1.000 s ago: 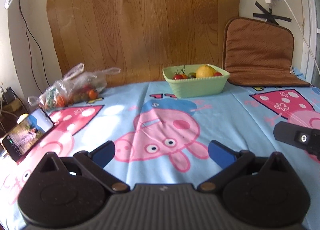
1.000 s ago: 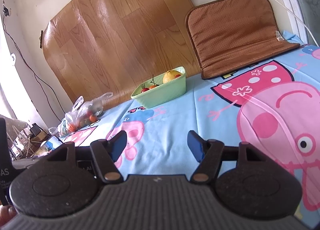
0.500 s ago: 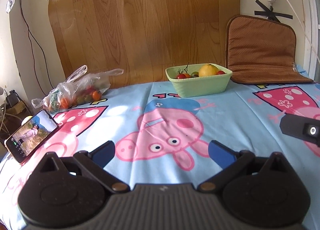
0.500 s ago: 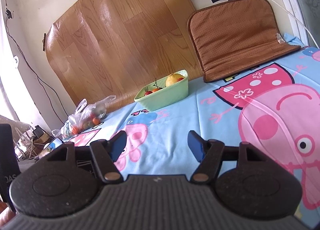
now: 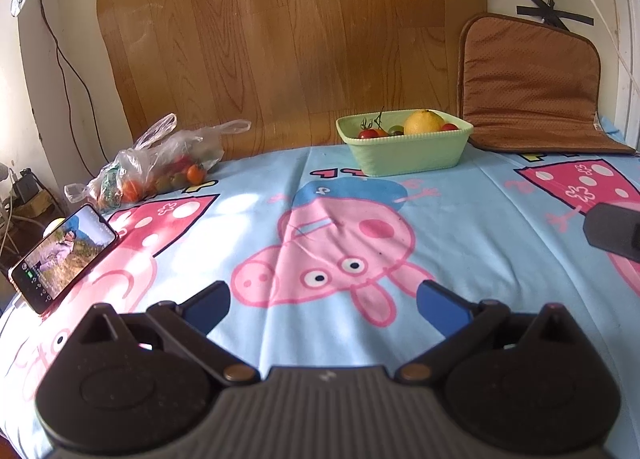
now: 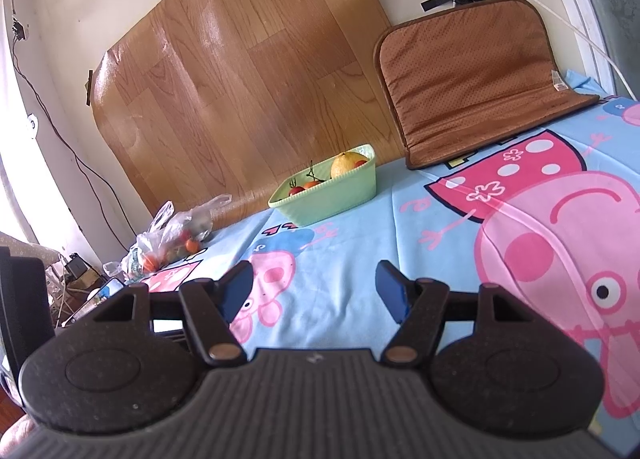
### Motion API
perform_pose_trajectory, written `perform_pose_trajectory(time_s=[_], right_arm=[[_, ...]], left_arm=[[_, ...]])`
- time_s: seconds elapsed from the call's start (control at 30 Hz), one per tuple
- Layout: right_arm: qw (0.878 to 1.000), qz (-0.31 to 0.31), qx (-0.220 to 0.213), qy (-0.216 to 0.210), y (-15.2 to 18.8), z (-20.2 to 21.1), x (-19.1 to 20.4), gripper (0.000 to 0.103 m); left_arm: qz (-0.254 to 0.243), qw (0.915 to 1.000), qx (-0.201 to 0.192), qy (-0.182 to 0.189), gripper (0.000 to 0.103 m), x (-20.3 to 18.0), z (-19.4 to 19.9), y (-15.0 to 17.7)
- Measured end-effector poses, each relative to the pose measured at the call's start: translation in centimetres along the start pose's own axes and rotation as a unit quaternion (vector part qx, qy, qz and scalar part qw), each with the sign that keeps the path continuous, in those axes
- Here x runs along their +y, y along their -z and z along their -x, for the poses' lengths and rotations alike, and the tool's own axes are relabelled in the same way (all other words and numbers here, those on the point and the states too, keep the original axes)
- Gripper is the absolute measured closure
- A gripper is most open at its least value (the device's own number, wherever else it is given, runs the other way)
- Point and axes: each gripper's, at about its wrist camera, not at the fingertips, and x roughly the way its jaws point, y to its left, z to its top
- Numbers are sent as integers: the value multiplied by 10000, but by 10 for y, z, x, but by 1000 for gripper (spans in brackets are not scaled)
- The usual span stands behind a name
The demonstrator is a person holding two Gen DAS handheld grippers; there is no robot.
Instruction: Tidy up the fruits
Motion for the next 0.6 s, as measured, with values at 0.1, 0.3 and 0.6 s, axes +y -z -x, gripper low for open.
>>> perform_pose_trajectory(time_s=[0.1,0.3,0.6], right_arm=[[10000,-16,18,-2,1,-1,0,33],[10000,-39,37,1,1,-2,-1,33],[10000,-45,25,0,1,-2,-1,33]], left_arm=[[-10,10000,39,-20,0,0,-2,1],[-16,9999,137,-71,0,1,-8,3],[-53,9998,128,-111,0,-1,-8,3]])
